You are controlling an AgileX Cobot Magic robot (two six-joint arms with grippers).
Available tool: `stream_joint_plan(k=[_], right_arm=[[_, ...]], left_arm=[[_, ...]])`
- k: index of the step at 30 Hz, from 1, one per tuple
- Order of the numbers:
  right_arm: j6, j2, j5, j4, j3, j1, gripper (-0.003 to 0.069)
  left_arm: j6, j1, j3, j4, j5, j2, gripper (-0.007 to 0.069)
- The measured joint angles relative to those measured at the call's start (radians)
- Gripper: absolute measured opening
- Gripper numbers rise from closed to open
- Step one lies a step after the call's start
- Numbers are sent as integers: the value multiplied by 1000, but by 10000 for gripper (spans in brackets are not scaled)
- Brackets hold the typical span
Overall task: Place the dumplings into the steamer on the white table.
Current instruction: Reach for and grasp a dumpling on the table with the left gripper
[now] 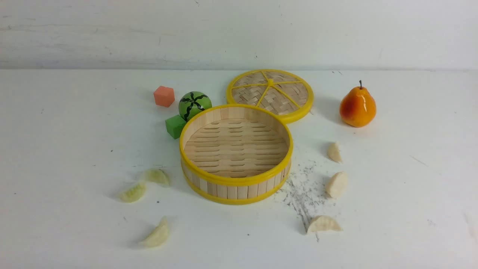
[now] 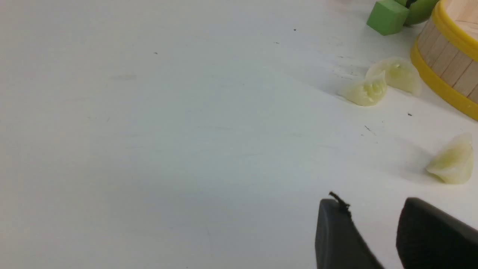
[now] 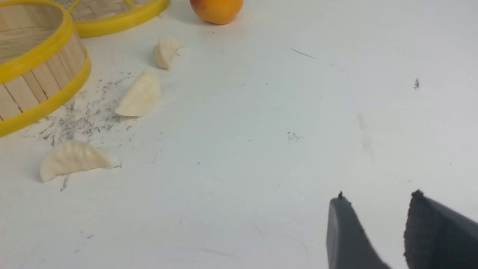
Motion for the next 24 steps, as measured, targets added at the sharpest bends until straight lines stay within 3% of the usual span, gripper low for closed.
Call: stream_joint_plan(k=[24], right_arm=[[0,0,0,0,0,0,240]], left_arm=[[0,0,0,23,-10,0,239]])
